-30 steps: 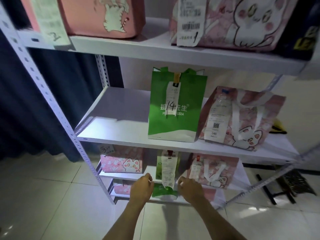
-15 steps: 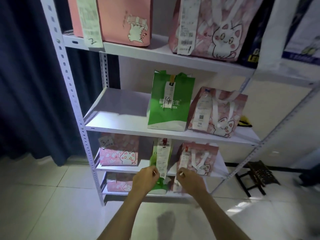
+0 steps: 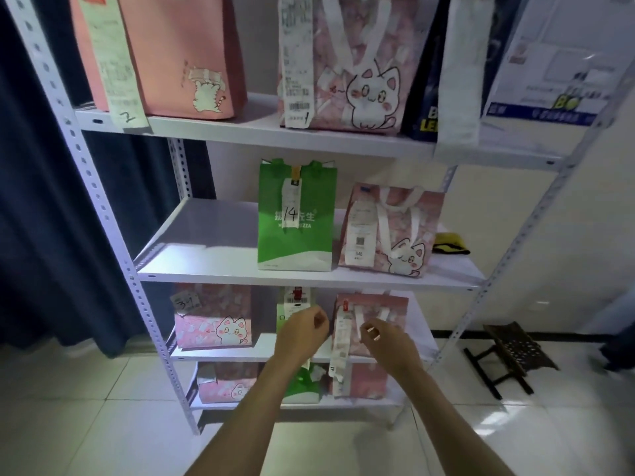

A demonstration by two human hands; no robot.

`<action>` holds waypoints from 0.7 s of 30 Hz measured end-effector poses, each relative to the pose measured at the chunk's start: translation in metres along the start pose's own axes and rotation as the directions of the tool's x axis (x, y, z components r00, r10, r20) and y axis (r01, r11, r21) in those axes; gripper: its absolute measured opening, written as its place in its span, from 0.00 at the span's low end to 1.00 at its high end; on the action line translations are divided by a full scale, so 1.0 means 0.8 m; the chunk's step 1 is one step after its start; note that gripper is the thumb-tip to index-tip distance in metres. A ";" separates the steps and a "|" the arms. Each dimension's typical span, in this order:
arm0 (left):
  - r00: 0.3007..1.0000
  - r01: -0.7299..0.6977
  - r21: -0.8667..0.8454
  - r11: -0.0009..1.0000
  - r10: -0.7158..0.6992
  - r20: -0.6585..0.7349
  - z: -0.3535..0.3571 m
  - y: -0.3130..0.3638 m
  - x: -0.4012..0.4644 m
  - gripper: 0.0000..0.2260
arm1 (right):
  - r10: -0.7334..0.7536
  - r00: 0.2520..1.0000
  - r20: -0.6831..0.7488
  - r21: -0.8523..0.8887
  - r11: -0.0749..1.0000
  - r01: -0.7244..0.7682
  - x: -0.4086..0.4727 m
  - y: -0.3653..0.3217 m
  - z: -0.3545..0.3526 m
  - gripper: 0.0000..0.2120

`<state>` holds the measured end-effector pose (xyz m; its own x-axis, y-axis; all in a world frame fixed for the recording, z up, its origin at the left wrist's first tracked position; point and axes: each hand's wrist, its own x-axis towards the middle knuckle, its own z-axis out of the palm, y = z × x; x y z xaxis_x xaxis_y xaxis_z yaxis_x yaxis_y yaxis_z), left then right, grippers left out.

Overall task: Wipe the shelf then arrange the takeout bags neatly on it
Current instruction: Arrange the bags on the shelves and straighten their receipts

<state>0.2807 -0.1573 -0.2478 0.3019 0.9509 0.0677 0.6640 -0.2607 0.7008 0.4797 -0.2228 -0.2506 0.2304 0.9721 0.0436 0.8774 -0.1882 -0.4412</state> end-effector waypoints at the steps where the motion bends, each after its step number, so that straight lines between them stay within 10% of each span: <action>1: 1.000 0.014 -0.006 1.000 -0.014 -0.005 0.007 0.010 0.010 0.05 | 0.002 1.000 -0.004 0.010 1.000 -0.002 0.008 0.013 -0.005 0.10; 21: 0.970 0.052 -0.127 0.991 -0.080 -0.229 0.079 0.128 0.168 0.07 | 0.089 0.970 -0.228 0.281 0.959 -0.021 0.155 0.175 -0.086 0.11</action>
<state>0.4325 -0.0667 -0.2117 0.0831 0.9815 0.1724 0.5867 -0.1880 0.7877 0.6598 -0.1383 -0.2452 0.3972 0.8939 0.2079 0.7187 -0.1620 -0.6762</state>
